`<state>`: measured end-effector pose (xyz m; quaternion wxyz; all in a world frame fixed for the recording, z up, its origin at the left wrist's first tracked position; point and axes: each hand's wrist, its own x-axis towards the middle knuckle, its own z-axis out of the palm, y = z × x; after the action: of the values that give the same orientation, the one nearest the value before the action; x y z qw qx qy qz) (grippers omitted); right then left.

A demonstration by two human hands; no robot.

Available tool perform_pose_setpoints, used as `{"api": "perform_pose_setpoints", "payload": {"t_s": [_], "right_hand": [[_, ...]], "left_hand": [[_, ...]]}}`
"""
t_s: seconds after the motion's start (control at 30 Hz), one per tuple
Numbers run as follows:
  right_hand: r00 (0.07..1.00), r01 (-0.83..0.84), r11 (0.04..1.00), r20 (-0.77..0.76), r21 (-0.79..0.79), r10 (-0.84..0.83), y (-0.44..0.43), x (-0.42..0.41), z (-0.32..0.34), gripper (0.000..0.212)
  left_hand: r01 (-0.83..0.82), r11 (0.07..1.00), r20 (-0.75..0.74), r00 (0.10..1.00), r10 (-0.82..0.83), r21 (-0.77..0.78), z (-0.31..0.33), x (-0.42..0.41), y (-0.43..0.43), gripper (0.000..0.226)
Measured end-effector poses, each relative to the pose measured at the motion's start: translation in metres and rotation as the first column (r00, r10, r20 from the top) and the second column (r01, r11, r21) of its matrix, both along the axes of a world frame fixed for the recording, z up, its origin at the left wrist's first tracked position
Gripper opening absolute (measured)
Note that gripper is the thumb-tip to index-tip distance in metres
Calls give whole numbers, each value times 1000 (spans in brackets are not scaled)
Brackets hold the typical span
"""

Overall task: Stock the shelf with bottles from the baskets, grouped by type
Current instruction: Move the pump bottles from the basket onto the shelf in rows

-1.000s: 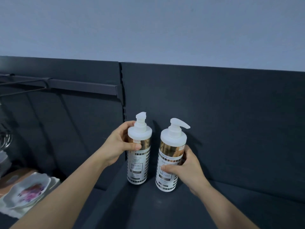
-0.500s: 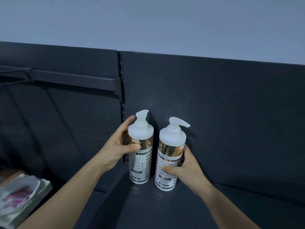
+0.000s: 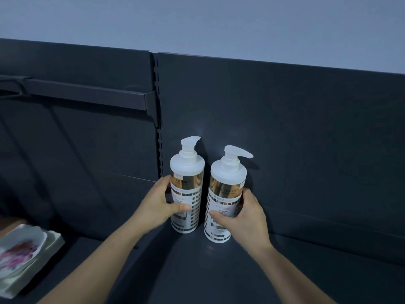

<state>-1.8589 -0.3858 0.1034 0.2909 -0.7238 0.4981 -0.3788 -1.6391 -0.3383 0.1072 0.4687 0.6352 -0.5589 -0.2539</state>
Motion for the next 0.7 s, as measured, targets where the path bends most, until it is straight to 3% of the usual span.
{"api": "perform_pose_setpoints", "payload": {"t_s": [0.37, 0.5, 0.63, 0.7], "right_hand": [[998, 42, 998, 50, -39, -40, 13, -5, -6, 86], [991, 120, 971, 79, -209, -105, 40, -15, -6, 55], [993, -115, 935, -40, -336, 107, 69, -14, -12, 32], [962, -268, 900, -146, -345, 231, 86, -11, -15, 31]], "left_hand": [[6, 1000, 85, 996, -7, 5, 4, -8, 15, 63], [-142, 986, 301, 947, 110, 86, 4, -11, 48, 76], [-303, 948, 527, 823, 212, 92, 4, -16, 100, 65], [-372, 924, 595, 764, 249, 91, 1, -19, 132, 62]]}}
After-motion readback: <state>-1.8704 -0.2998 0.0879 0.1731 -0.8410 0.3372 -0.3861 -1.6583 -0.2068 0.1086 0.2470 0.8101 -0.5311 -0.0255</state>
